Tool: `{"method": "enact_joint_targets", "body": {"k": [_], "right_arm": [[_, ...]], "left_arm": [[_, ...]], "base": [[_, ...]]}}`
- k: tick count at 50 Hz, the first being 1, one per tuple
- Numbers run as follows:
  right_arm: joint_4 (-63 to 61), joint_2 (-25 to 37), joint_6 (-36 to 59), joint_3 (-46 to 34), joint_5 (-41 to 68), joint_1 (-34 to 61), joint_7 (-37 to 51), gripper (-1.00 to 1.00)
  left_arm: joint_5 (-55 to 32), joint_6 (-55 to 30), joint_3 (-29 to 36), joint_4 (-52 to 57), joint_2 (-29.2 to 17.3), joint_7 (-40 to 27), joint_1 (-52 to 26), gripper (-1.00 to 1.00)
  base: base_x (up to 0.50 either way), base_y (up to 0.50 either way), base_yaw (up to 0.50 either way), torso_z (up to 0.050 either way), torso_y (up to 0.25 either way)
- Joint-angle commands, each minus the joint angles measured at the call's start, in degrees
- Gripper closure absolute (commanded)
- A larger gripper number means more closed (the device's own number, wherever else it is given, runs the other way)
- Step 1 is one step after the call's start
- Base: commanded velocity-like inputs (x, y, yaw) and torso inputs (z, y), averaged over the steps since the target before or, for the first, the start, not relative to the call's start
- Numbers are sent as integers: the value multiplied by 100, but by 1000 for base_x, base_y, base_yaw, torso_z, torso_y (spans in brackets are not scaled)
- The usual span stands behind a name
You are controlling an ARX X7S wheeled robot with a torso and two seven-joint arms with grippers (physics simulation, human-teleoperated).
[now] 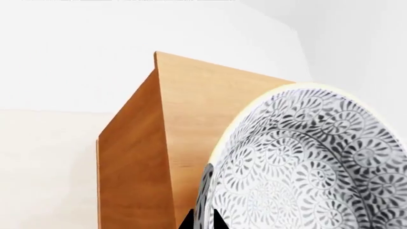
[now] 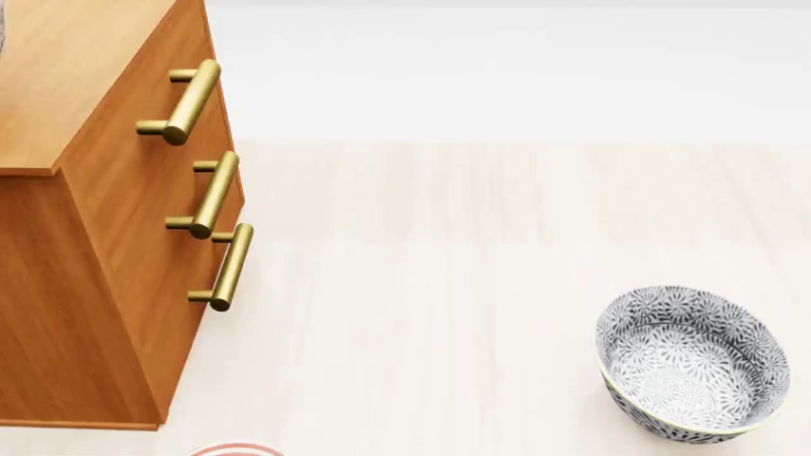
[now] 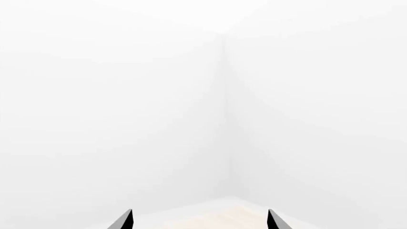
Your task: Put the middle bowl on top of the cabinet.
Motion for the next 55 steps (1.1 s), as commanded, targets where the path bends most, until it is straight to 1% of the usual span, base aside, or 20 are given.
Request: {"method": "enact_joint_targets", "body": {"k": [1,6,7,15,23,30,38,40,43,44,47,52,55], "right_arm": [[-25,12,-10,-10,-14,-12,24,-100],[-25,16,-30,-9,-13,-24,30,-100],[-32,14,-31,-13,-19,-29,34,-100],[-45,27,-18,-24,-21,-26,49,-100],[-51,35,-47,-24,-24,-55,52,-100],[-57,42,-64,-18,-20,-75,61,-100],[-31,46,-134,-1,-3,-113,59,-100],[-45,51,-123,-2,-1,-117,62,-100],[-42,54,-135,6,6,-125,65,-100],[-53,55,-128,1,-2,-127,68,-100],[-72,58,-118,-10,-18,-131,72,-100],[-82,70,-128,6,-5,-144,76,-100],[-72,75,-148,14,2,-150,78,-100]], "left_arm": [[32,-70,-5,-200,61,97,62,100],[53,-58,-24,-187,49,192,114,100],[76,-79,-17,-181,45,203,84,-100],[163,-177,35,-222,52,273,67,-100],[382,-44,53,-17,-15,315,-74,-100],[838,91,295,287,-102,54,-405,-100],[1471,237,738,846,-301,-656,-978,-100],[1635,333,1014,1033,-344,-848,-1218,-100],[1470,631,1563,1338,-346,-859,-1626,-100],[1516,721,1842,1491,-332,-859,-1831,-100],[1646,857,2151,1782,-319,-837,-2117,-100],[2063,808,2414,2048,-300,-780,-2390,-100],[2529,644,2365,2161,-346,-847,-2464,-100]], "base": [[0,0,0,0,0],[0,0,0,0,0],[0,0,0,0,0],[0,0,0,0,0],[0,0,0,0,0],[0,0,0,0,0],[0,0,0,0,0],[0,0,0,0,0],[0,0,0,0,0],[0,0,0,0,0],[0,0,0,0,0],[0,0,0,0,0],[0,0,0,0,0]]}}
